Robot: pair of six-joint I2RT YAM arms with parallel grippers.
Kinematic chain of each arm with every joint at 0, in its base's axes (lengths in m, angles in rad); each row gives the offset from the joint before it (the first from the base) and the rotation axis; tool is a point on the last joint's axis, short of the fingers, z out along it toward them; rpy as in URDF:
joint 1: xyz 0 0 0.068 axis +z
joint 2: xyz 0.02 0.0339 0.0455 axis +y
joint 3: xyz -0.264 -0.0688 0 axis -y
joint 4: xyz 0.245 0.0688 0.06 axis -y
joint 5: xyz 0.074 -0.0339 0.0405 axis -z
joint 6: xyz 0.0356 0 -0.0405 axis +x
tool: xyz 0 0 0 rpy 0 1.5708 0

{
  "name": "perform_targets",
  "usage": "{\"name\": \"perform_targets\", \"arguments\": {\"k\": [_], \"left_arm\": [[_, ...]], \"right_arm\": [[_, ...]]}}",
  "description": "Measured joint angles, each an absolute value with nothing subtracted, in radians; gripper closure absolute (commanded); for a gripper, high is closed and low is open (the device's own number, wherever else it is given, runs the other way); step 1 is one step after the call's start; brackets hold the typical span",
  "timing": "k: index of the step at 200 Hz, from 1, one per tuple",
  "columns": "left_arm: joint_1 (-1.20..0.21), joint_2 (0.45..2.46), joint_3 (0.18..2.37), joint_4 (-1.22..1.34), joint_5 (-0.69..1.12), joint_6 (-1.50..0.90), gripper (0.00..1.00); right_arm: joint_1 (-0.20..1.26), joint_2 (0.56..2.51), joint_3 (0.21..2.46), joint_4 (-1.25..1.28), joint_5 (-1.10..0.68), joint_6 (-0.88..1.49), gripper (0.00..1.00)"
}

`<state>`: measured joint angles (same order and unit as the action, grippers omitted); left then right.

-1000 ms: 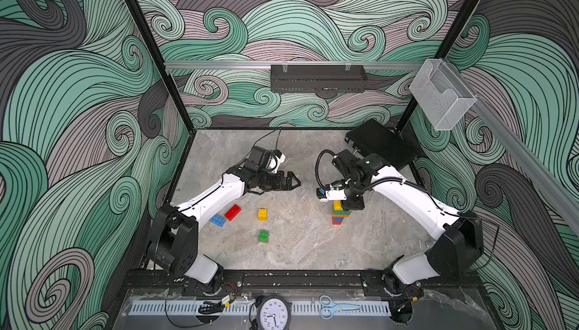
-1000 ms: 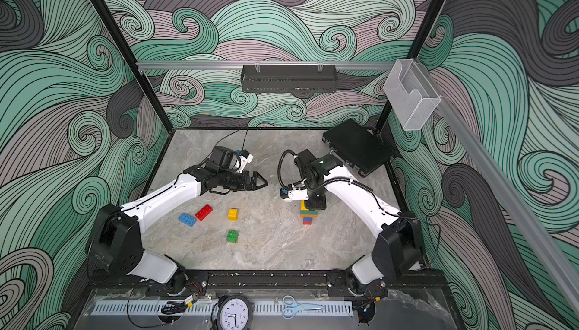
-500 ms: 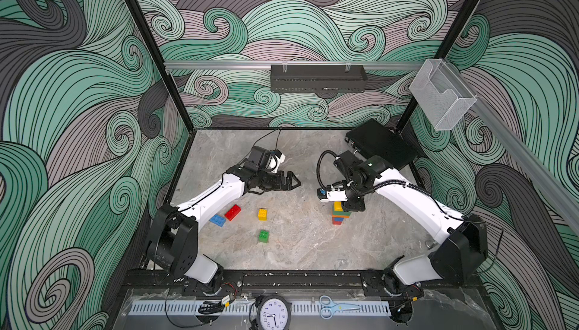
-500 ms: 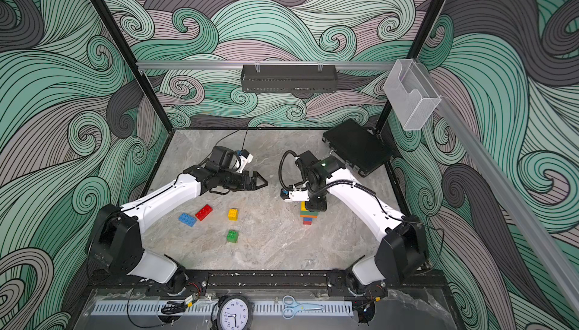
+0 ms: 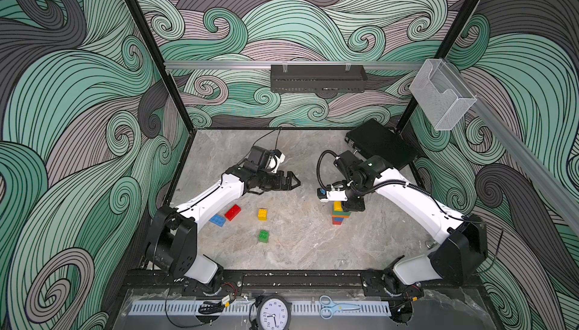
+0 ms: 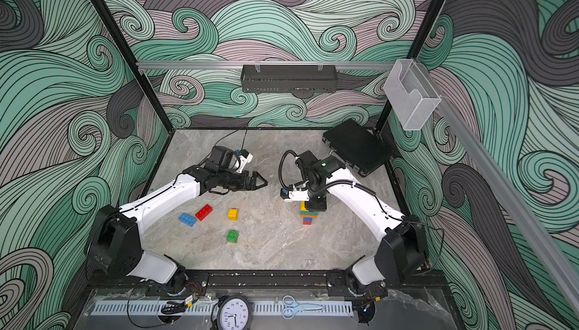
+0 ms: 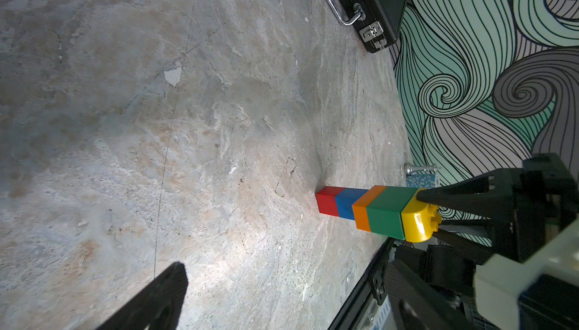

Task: Assemble an ice cream with lego
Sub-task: Assemble the lego brick with the lego brick.

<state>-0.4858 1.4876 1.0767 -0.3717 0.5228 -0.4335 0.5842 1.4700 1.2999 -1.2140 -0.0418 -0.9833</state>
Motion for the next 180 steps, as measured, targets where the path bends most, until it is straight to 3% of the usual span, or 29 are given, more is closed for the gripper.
{"name": "perform_targets", "arguments": {"k": [180], "left_arm": [[-0.486, 1.487, 1.077, -0.374, 0.523, -0.434, 0.01]], "right_arm": [[0.578, 1.453, 1.297, -1.203, -0.09, -0.952, 0.52]]}}
